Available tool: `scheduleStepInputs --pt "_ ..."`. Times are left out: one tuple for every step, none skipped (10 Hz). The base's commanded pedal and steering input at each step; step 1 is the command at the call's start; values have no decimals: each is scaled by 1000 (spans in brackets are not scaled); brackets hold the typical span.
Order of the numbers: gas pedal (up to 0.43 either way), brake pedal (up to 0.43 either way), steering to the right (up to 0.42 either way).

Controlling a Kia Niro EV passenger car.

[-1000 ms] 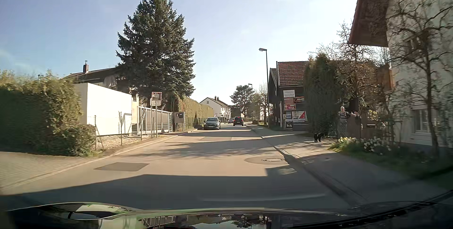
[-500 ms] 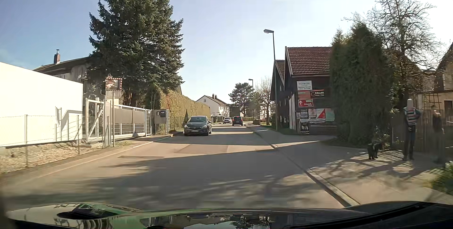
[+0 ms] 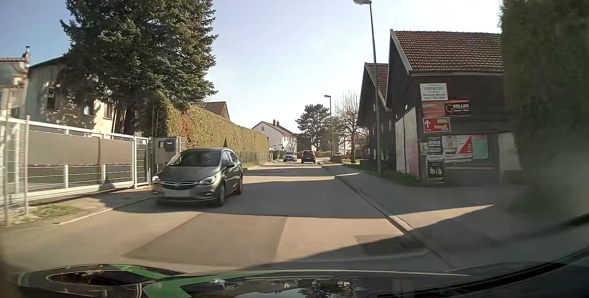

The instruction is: Follow the waypoints while adhering to traffic rules and regulations

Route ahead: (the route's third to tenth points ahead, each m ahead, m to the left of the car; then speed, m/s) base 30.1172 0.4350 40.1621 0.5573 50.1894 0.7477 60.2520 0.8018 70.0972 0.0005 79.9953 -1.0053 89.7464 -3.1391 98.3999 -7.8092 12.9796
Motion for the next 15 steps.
scheduleStepInputs --pt "130 0 0" --pt "130 0 0" --pt "130 0 0" --pt "130 0 0" --pt "130 0 -1" --pt "118 0 -1" --pt "118 0 -1" --pt "118 0 0" --pt "110 0 1" --pt "98 0 1" --pt "79 0 1" --pt "79 0 1" --pt "67 0 0" --pt "67 0 0" --pt "67 0 0"
